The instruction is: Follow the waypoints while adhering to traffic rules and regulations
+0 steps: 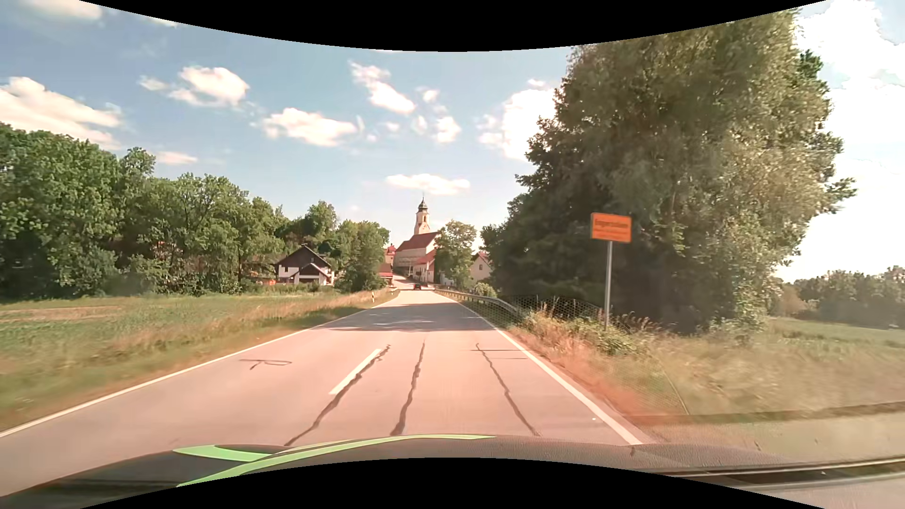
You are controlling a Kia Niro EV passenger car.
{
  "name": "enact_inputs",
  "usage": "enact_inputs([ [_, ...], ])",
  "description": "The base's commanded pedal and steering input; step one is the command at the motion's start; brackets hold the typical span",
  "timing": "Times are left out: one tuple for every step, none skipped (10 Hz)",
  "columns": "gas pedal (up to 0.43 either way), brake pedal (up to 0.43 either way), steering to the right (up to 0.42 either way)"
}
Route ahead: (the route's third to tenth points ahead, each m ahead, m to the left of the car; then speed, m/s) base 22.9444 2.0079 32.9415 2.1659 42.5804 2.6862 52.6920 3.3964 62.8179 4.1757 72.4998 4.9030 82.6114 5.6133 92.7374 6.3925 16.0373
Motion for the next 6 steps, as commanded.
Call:
enact_inputs([
  [0.0, 0.146, -0.011],
  [0.0, 0.14, -0.009],
  [0.0, 0.116, -0.008],
  [0.0, 0.098, -0.008],
  [0.0, 0.073, -0.008],
  [0.0, 0.03, -0.008],
])
